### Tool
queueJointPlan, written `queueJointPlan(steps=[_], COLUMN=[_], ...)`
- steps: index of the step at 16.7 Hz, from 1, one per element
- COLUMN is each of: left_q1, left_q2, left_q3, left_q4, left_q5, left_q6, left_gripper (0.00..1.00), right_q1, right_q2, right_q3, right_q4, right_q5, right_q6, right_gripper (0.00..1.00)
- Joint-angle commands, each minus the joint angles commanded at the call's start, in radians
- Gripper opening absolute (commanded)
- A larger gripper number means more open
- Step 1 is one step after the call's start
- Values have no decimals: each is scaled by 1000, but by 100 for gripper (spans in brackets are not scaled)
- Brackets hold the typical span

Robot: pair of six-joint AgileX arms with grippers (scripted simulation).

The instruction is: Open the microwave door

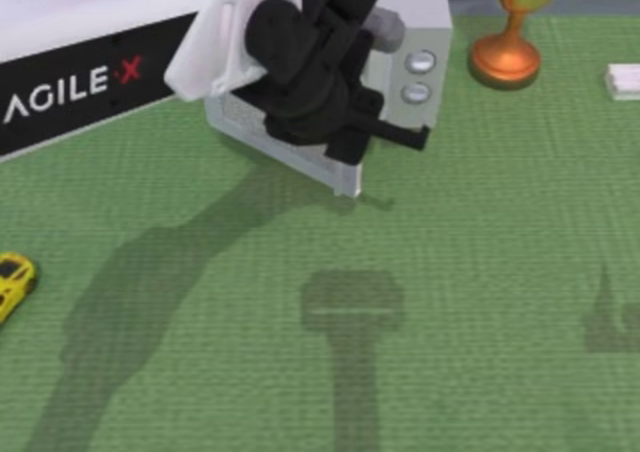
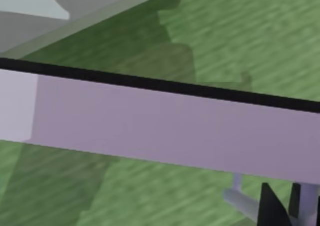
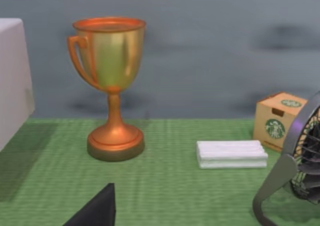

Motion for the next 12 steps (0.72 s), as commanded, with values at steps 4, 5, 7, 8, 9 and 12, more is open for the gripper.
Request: queueJointPlan(steps=[4,5,7,8,9,12], left_q1=[17,23,34,36,36,36], left_q2=[-35,-50,-69,-72,-72,-72], left_q3=[-42,-57,-87,-96,-97,-97], left_q4=[16,24,31,31,31,31], left_q5=[24,35,54,58,58,58], left_q6=[50,72,108,117,118,118], left_gripper=[0,0,0,0,0,0], right_q1=[0,0,0,0,0,0], right_q2=[0,0,0,0,0,0], right_q3=[0,0,0,0,0,0], right_q4=[0,0,0,0,0,0], right_q5=[0,0,0,0,0,0], right_q6=[0,0,0,0,0,0], right_gripper=[100,100,100,100,100,100])
